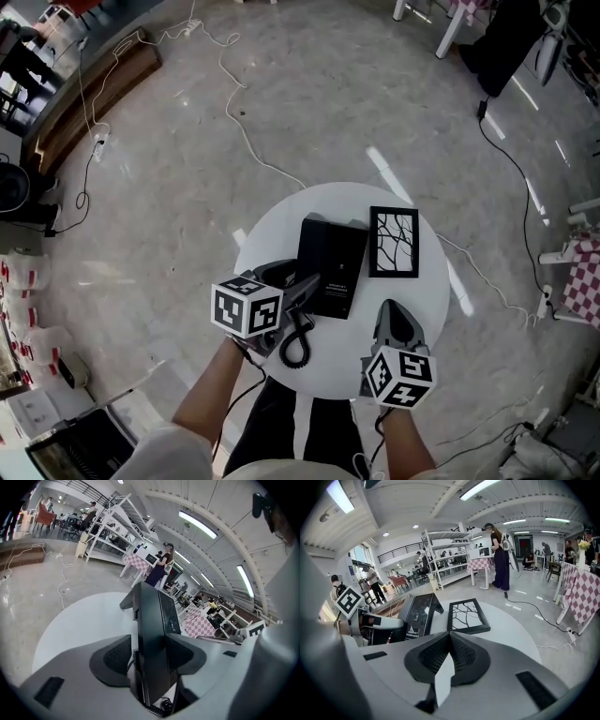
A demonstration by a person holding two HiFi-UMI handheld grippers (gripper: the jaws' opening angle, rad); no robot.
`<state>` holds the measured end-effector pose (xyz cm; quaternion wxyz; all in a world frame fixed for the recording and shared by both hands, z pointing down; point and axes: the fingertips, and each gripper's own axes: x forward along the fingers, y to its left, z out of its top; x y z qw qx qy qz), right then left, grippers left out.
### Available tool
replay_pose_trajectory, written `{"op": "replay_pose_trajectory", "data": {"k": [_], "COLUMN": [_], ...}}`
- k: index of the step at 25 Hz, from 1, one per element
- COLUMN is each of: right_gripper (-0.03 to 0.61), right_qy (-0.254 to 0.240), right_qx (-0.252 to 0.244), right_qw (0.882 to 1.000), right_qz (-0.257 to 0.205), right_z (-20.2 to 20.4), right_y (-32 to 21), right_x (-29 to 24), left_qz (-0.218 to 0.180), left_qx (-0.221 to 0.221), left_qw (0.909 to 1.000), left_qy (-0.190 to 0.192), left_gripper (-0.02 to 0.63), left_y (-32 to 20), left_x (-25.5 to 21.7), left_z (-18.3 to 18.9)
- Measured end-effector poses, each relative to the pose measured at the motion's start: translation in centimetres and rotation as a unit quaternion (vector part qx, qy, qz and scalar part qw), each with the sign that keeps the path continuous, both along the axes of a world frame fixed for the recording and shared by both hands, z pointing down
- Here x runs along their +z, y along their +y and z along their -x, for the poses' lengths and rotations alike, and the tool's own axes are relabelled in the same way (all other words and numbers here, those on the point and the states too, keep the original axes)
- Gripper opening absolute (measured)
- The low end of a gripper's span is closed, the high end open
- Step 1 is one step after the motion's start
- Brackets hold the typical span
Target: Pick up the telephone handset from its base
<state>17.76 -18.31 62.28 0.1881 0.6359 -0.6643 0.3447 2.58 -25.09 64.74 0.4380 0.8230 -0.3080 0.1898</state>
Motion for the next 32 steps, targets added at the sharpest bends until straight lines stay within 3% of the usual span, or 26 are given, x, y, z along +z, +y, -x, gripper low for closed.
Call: {"op": "replay_pose_trajectory", "data": {"k": [10,13,19,22,28,32], "right_gripper": [0.023,0.023,0.023,0.022,0.023,0.023], "right_qy": [-0.007,-0.006,-0.007,-0.006,-0.003,-0.002], "right_qx": [0.011,0.011,0.007,0.005,0.009,0.010], "right_qw": [1.000,1.000,1.000,1.000,1.000,1.000], "right_qz": [0.003,0.004,0.004,0.003,0.005,0.006], "right_z": [-0.8,-0.8,-0.2,-0.1,-0.7,-0.9], "right_y": [0.4,0.5,0.2,0.1,0.2,0.1], "right_x": [0.5,0.6,0.5,0.4,0.4,0.4], "left_qz": [0.014,0.011,0.010,0.013,0.014,0.021], "left_qx": [0.026,0.026,-0.014,-0.024,-0.026,-0.036], "left_qw": [0.9992,0.9996,0.9969,0.9955,0.9964,0.9981], "left_qy": [0.027,0.003,-0.077,-0.091,-0.079,-0.045], "left_gripper": [0.222,0.216,0.189,0.187,0.176,0.143], "left_y": [0.0,0.0,0.3,0.4,0.4,0.4], "left_x": [-0.1,-0.3,-0.6,-0.6,-0.8,-1.3], "left_z": [-0.4,-0.4,-0.3,-0.2,-0.1,0.1]}}
